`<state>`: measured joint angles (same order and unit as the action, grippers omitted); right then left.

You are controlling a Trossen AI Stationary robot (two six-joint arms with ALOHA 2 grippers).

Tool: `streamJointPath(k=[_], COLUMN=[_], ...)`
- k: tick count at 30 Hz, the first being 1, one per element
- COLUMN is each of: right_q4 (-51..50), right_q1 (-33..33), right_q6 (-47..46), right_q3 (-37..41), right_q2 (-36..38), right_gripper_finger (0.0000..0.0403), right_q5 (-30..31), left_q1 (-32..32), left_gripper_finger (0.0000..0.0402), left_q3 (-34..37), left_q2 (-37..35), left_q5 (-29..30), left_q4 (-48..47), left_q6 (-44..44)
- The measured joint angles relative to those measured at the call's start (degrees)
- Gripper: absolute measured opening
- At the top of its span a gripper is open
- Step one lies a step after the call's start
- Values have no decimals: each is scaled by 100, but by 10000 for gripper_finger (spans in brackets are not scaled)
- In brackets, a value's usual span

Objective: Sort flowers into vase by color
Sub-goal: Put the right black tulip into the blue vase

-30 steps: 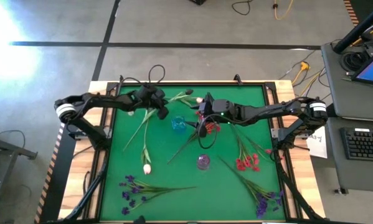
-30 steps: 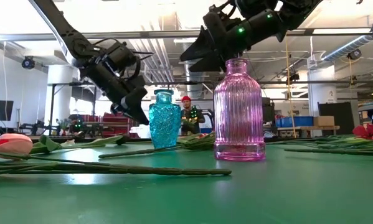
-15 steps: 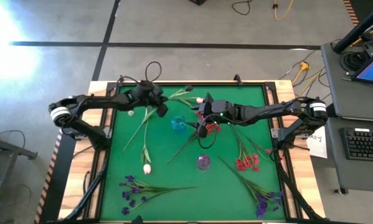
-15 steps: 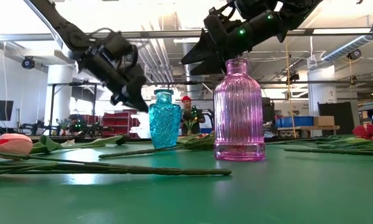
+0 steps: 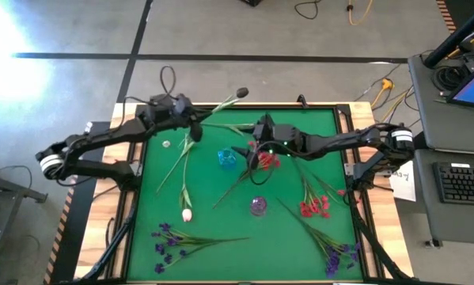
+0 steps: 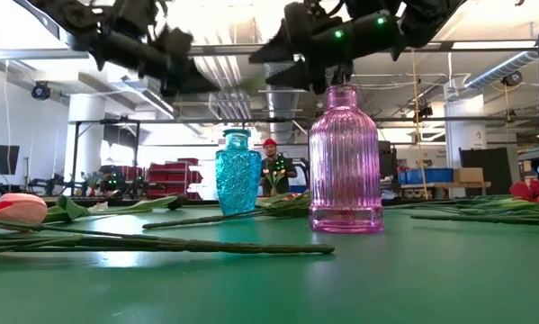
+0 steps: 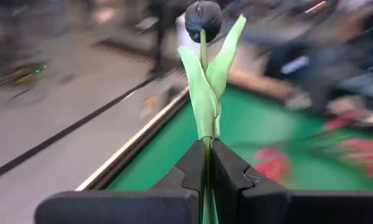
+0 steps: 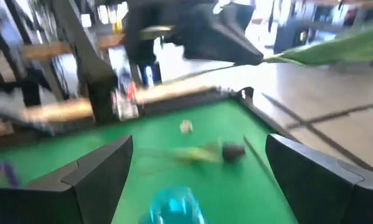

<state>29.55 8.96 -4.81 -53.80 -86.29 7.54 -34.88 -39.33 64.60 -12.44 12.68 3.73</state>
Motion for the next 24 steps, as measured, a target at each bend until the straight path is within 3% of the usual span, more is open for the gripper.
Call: streamJointPath(k=[4, 6, 11, 18, 24], right_q4=[701, 1139, 1972, 2039, 2001], right_q1=[153, 217, 254, 277, 271], right_q6=[-314, -418, -439, -416, -331], right_q3=[-13, -13, -24, -312, -650], right_q2=[-157, -209, -226, -326, -504], right_gripper_finger=[359, 359, 359, 355, 304], right_q5=[4, 16, -175, -325, -348], left_q1=[166, 329, 640, 915, 1260], left_gripper_finger=[0, 0, 0, 0, 0], left_q3=[0, 4, 4, 7, 7], left_q2=[-78, -76, -65, -59, -57], left_q5=[-1071, -1266, -1152, -769, -594], left_q4=[643, 811, 991, 1227, 1353], left_q6=[299, 303, 295, 325, 316])
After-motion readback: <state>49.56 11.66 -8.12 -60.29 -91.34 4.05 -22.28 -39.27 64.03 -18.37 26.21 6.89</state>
